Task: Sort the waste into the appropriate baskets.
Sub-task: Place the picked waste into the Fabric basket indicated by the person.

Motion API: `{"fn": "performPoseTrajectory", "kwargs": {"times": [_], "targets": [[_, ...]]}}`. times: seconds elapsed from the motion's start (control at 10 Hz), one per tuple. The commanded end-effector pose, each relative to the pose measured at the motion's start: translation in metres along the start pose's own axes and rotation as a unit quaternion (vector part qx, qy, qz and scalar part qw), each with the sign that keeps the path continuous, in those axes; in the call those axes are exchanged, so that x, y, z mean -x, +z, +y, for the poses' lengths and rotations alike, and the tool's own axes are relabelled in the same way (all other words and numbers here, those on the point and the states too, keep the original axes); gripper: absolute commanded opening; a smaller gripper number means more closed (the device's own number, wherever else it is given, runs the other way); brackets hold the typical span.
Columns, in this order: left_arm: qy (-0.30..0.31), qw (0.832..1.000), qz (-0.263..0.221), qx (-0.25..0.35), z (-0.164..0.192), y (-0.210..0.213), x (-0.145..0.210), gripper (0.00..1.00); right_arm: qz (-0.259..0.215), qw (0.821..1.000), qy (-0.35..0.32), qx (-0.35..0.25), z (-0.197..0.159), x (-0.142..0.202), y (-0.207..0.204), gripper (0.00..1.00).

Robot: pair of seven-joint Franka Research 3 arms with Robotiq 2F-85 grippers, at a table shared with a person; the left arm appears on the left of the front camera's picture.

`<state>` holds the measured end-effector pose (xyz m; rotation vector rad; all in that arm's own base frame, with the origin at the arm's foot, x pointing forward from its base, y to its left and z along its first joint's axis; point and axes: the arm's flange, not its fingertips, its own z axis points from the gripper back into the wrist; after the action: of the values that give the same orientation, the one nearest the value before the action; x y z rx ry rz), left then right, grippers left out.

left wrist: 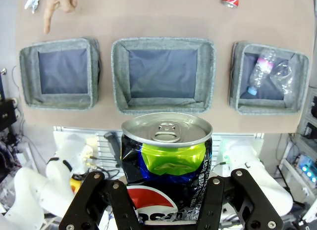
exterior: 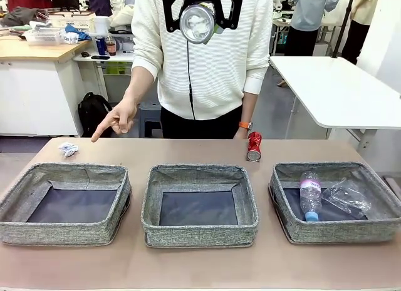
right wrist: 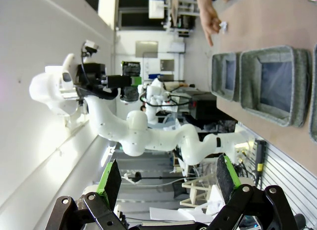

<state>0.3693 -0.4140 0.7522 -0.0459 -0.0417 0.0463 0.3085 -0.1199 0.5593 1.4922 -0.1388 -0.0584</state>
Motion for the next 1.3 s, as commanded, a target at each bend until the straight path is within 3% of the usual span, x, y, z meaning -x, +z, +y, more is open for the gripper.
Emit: {"fn": "performPoseTrajectory", "kwargs": {"times": [0.0, 0.3, 0.4, 0.6, 0.9, 1.0, 1.2], "targets": [[-0.019, 1.000, -0.002, -0.005, 0.009, -0.001, 0.000, 0.00, 0.005, 1.000, 0.007, 0.003, -0.001, 0.003, 0.001, 1.00], [-0.041, 0.999, 0.000, -0.008, 0.021, -0.001, 0.002, 0.00, 0.005, 1.000, 0.007, 0.003, -0.001, 0.003, 0.001, 1.00], [-0.044, 0.999, 0.003, -0.027, 0.041, -0.004, 0.004, 0.00, 0.005, 1.000, 0.007, 0.003, -0.001, 0.003, 0.001, 1.00], [-0.040, 0.999, -0.005, -0.022, 0.118, -0.006, 0.003, 0.00, 0.005, 1.000, 0.007, 0.003, -0.001, 0.003, 0.001, 1.00], [0.080, 0.997, -0.004, 0.013, 0.248, -0.042, 0.009, 0.00, 0.005, 1.000, 0.007, 0.003, -0.001, 0.003, 0.001, 1.00], [0.094, 0.994, -0.023, 0.054, 0.279, -0.057, 0.018, 0.00, 0.005, 1.000, 0.007, 0.003, -0.001, 0.003, 0.001, 1.00], [0.126, 0.988, -0.073, 0.057, 0.331, -0.102, 0.040, 0.00, 0.005, 1.000, 0.007, 0.003, -0.001, 0.003, 0.001, 1.00]]}}
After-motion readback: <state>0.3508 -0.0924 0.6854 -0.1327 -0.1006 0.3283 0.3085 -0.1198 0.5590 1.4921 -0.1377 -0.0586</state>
